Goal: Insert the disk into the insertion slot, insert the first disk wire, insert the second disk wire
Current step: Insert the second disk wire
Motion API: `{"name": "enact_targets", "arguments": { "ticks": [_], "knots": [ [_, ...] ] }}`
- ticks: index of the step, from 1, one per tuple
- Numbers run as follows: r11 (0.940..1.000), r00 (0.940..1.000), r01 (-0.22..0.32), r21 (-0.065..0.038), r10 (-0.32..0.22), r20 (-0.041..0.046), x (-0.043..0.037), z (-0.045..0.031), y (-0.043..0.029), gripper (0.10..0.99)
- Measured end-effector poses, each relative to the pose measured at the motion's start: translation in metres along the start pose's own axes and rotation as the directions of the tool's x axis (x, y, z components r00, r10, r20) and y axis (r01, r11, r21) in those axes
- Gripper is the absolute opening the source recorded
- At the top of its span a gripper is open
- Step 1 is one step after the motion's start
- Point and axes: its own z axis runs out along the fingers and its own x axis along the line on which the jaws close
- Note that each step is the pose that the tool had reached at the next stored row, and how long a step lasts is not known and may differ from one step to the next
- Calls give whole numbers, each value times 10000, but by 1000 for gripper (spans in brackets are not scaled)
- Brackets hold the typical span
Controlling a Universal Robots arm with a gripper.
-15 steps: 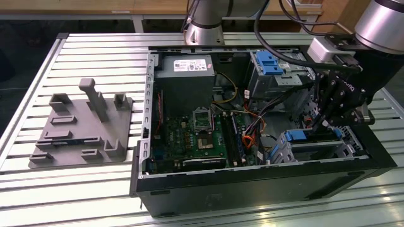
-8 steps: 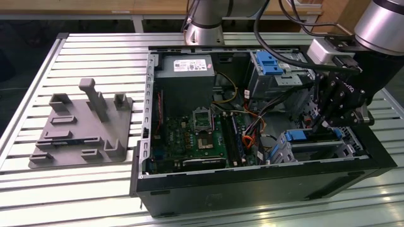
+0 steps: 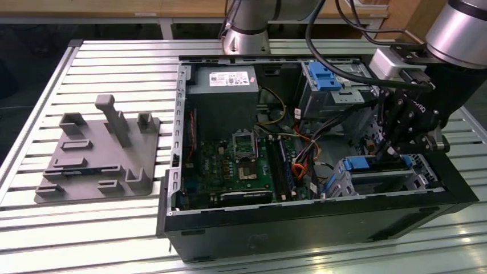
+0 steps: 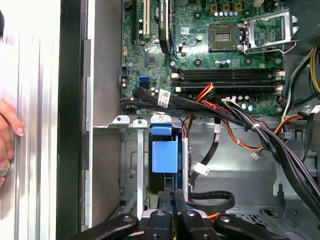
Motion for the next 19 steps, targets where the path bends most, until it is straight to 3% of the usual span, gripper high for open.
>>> {"name": "enact_targets", "arguments": {
  "ticks": [9,10,13,14,16,19],
  "knots": [
    [10000,10000,4,1,-4,8,12,19,-5,157],
    [10000,10000,4,1,-4,6,14,19,-5,216],
    [10000,10000,4,1,-4,3,16,19,-4,271],
    [10000,10000,4,2,-4,3,16,19,-4,333],
    [10000,10000,4,2,-4,2,19,0,-4,333],
    [10000,10000,4,2,-4,4,28,-99,1,333]
  ]
}}
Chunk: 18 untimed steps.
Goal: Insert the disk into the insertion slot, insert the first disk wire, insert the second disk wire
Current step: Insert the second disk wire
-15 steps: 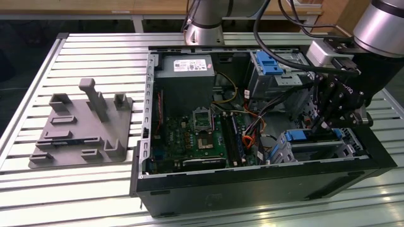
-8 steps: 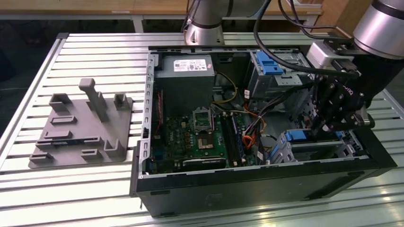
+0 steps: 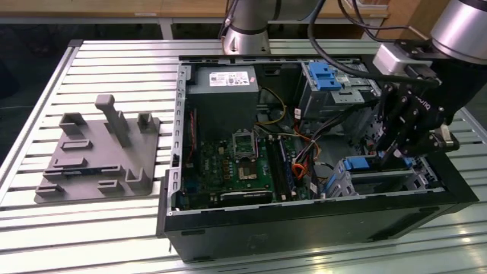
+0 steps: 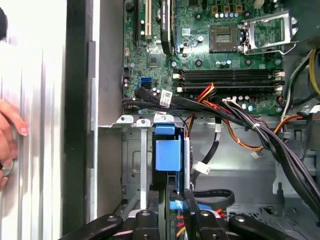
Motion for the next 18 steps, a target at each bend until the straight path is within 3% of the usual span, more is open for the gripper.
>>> {"name": "enact_targets", "arguments": {
  "ticks": [6,16,18],
  "knots": [
    [10000,10000,0,4,0,-1,23,-256,11,333],
    [10000,10000,-1,5,1,-4,23,-271,12,322],
    [10000,10000,-1,5,1,-5,22,-271,12,188]
  ]
}}
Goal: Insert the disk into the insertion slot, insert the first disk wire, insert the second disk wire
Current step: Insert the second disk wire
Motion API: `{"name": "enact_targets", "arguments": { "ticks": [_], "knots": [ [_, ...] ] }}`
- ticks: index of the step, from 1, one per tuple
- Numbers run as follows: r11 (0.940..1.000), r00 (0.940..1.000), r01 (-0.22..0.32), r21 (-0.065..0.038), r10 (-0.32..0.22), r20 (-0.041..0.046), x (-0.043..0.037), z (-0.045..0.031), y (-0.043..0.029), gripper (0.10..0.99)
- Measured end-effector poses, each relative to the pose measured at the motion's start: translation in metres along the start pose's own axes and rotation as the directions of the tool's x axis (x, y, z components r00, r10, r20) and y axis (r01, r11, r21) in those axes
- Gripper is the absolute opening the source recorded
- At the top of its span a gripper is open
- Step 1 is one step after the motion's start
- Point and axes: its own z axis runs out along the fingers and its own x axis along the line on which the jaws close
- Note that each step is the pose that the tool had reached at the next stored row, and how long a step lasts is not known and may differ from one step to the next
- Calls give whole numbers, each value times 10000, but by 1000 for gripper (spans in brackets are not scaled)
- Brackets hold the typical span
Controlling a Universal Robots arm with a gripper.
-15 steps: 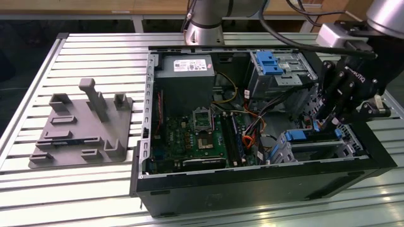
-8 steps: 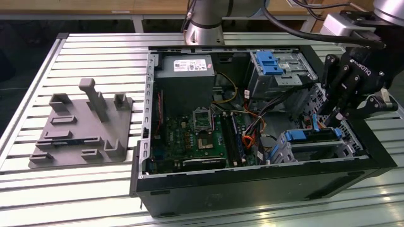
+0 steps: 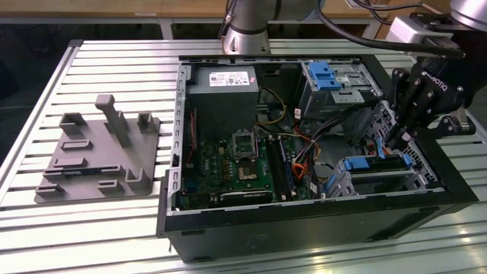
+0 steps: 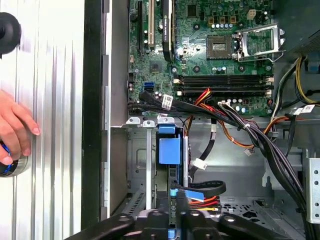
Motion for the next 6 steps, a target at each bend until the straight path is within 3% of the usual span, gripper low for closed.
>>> {"name": "enact_targets", "arguments": {
  "ticks": [1,6],
  "knots": [
    [10000,10000,0,0,0,0,0,0,0,133],
    [10000,10000,0,0,0,-1,0,0,0,106]
  ]
}}
